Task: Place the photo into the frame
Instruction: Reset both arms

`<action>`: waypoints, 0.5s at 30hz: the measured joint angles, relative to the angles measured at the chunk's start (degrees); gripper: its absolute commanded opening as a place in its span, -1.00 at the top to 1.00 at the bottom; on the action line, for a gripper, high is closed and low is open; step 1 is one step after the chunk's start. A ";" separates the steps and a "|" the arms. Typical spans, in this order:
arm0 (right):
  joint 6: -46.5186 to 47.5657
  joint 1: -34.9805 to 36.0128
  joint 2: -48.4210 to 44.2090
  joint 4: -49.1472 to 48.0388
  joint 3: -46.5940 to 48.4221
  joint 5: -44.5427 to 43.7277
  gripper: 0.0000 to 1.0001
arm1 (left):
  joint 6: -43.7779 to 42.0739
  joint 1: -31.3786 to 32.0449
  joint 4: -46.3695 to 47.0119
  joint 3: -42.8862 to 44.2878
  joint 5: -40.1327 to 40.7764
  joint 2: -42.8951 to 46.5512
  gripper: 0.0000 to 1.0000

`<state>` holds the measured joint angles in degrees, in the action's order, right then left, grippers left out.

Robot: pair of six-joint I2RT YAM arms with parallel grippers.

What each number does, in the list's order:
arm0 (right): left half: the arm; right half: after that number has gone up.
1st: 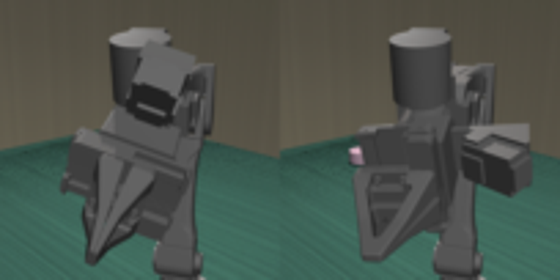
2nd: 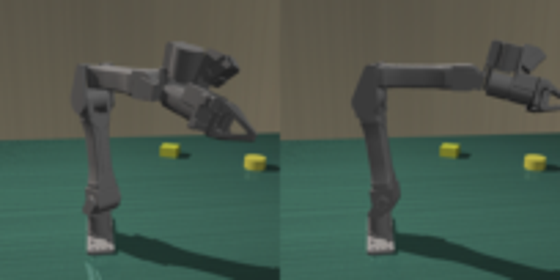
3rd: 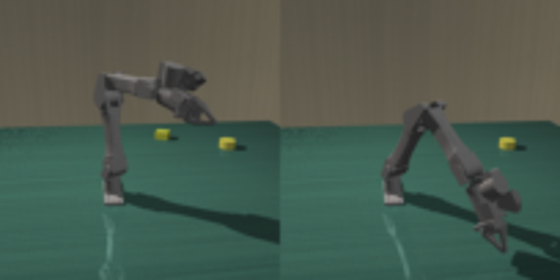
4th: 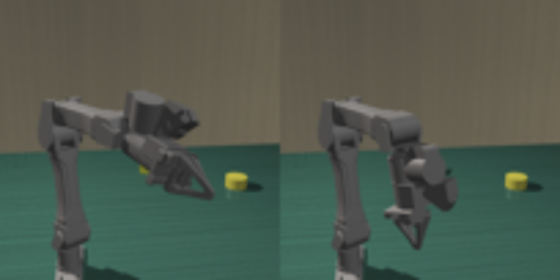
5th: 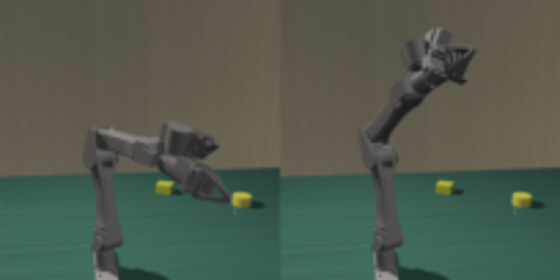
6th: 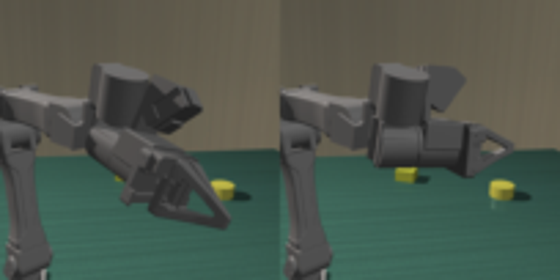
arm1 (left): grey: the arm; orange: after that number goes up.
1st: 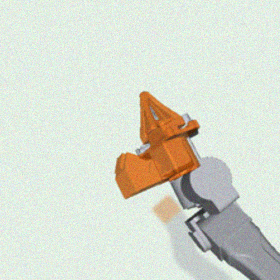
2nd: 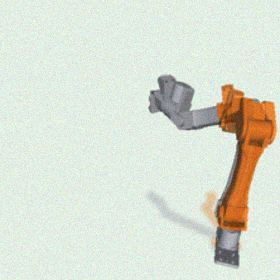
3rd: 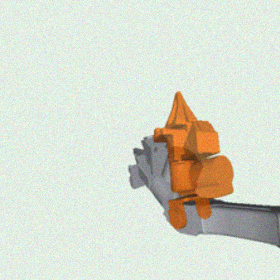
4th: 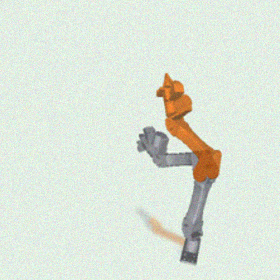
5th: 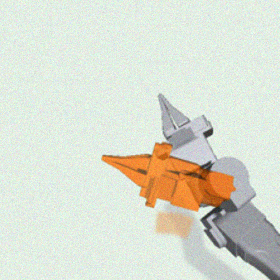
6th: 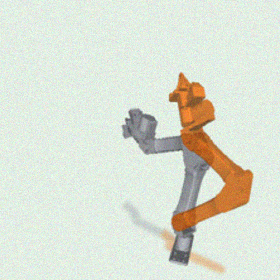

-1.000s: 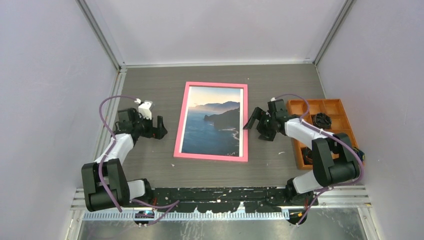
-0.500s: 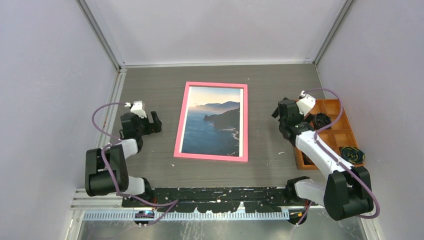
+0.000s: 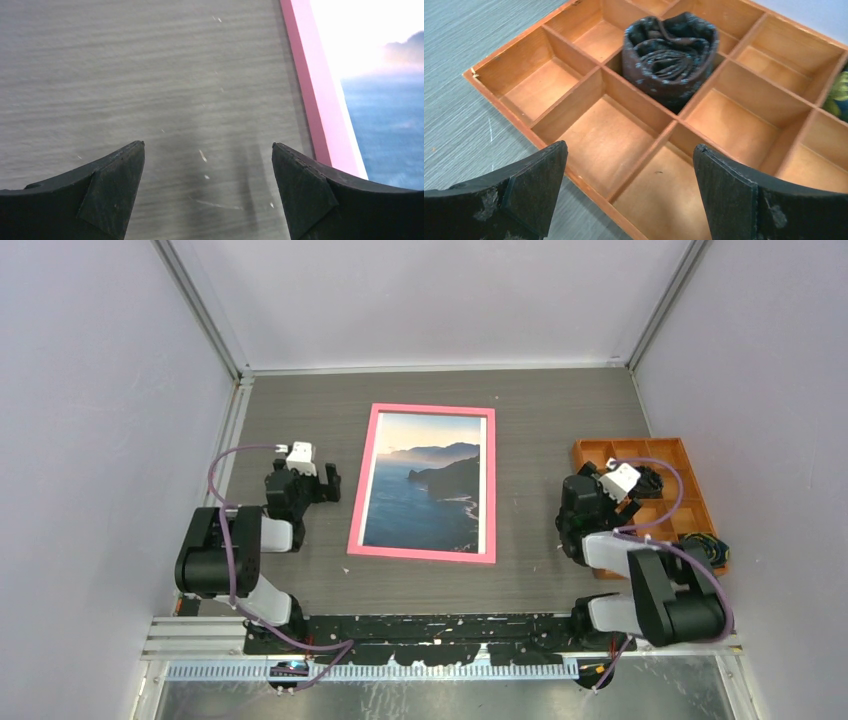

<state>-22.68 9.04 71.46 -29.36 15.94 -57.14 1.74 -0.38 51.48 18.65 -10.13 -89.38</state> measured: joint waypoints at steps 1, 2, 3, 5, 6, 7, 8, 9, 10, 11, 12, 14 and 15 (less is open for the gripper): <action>1.20 -0.02 2.23 -3.54 -0.28 0.13 -1.00 | -0.33 -0.04 0.02 0.90 0.74 0.00 -0.99; 2.91 -0.26 5.64 -8.24 -0.33 0.74 -1.00 | -0.52 -0.09 0.11 1.64 1.51 0.00 -0.99; 3.82 -0.55 7.91 -11.08 -0.33 1.62 -1.00 | -0.48 -0.11 0.13 1.99 2.08 0.00 -1.00; 5.92 -1.07 11.67 -16.72 -0.15 3.10 -1.00 | -0.44 -0.11 0.09 2.12 3.02 0.00 -0.99; 6.80 -1.51 12.52 -18.08 0.24 5.29 -1.00 | -0.42 -0.11 -0.04 2.12 3.37 0.00 -0.99; 8.22 -2.14 13.11 -18.99 0.85 8.50 -1.00 | -0.39 -0.11 -0.11 2.12 3.65 0.00 -1.00; 9.49 -2.91 14.16 -20.39 1.53 12.28 -1.00 | -0.39 -0.11 -0.11 2.12 3.89 0.00 -0.99; 10.21 -3.52 15.37 -21.79 1.97 14.78 -1.00 | -0.37 -0.11 -0.11 2.12 4.11 0.00 -1.00; 10.88 -4.33 16.94 -22.95 2.45 18.21 -1.00 | -0.37 -0.11 -0.11 2.12 4.24 0.00 -0.99; 11.65 -4.74 17.64 -23.04 2.60 20.31 -1.00 | -0.37 -0.11 -0.11 2.12 4.37 0.00 -0.99; 12.13 -5.22 18.03 -23.74 2.64 22.64 -1.00 | -0.37 -0.11 -0.11 2.12 4.48 0.00 -0.99; 12.48 -5.79 18.08 -23.98 2.64 25.29 -1.00 | -0.37 -0.11 -0.13 2.12 4.57 0.00 -0.99; 12.52 -5.92 18.08 -24.11 2.64 26.34 -1.00 | -0.37 -0.11 -0.13 2.12 4.59 0.00 -0.99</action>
<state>-10.15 3.11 89.54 -53.47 18.59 -30.81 1.37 -0.49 51.35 20.78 -5.54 -89.38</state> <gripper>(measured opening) 0.997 0.996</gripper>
